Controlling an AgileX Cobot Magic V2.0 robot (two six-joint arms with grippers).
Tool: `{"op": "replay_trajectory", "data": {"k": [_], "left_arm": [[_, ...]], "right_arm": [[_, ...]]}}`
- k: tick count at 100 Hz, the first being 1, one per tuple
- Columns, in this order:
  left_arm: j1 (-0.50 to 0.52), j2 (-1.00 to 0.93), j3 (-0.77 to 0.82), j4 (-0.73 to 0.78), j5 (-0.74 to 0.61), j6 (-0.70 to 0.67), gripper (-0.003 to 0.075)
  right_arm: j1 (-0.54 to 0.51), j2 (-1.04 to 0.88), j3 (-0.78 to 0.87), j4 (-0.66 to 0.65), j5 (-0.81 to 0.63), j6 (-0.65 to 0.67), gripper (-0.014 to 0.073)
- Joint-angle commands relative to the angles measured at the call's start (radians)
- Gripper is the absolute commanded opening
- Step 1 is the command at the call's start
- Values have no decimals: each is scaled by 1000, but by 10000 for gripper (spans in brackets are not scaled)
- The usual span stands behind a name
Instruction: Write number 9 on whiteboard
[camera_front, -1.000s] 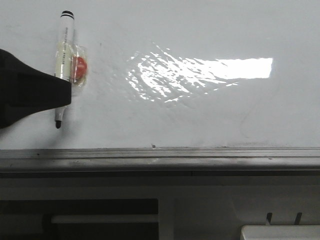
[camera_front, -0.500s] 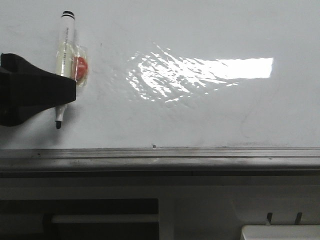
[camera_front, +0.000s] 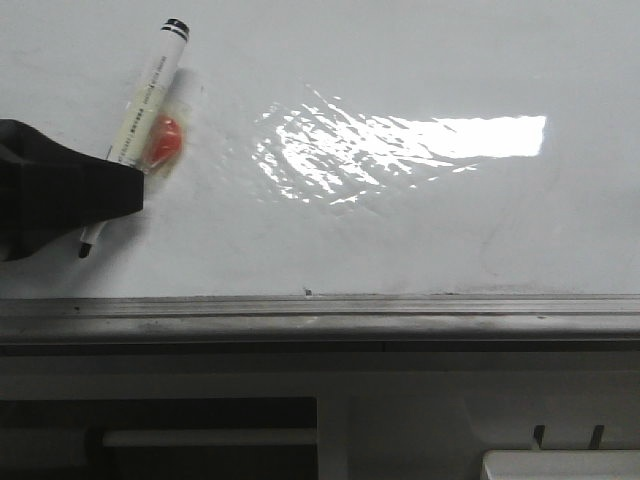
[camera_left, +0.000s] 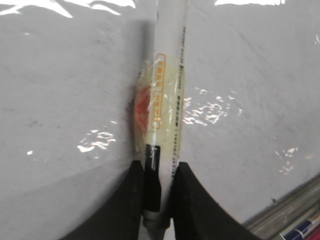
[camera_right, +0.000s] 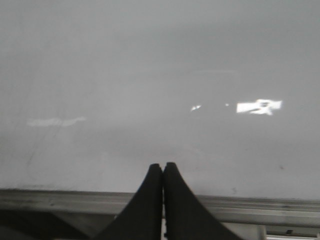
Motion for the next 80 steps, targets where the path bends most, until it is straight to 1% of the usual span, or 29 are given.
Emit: {"op": "replay_trajectory", "data": {"k": [1, 11, 16, 26, 32, 38, 45, 52, 57, 62, 67, 80], "left_arm": [[-7, -38, -31, 87, -39, -10, -20], [-10, -83, -53, 154, 67, -10, -20], [-11, -107, -61, 209, 97, -10, -20], [-11, -146, -68, 422, 89, -10, -20], [-11, -150, -70, 521, 89, -10, -20], [-11, -150, -70, 554, 89, -10, -20], [-11, -148, -70, 555, 87, -10, -20], [-11, -148, -70, 568, 79, -10, -20], [-11, -148, -70, 598, 64, -10, -20], [-11, -148, -70, 633, 49, -10, -20], [-11, -146, -70, 667, 30, -8, -20], [-11, -140, -70, 696, -5, -8, -20]], "right_arm": [[69, 35, -51, -8, -48, -13, -70], [166, 75, -92, -8, -43, -17, -70], [210, 103, -118, -8, -46, -21, -70], [293, 166, -175, -8, -46, -24, -70], [342, 206, -214, -8, -46, -28, -67], [387, 253, -251, -6, -38, -50, -58], [450, 304, -299, -6, -14, -80, -1], [519, 350, -341, -6, -7, -102, 108], [564, 378, -363, -6, -19, -107, 203], [604, 408, -377, -6, -53, -107, 260], [644, 433, -382, -6, -94, -107, 285], [712, 496, -382, -6, -189, -107, 286]]}}
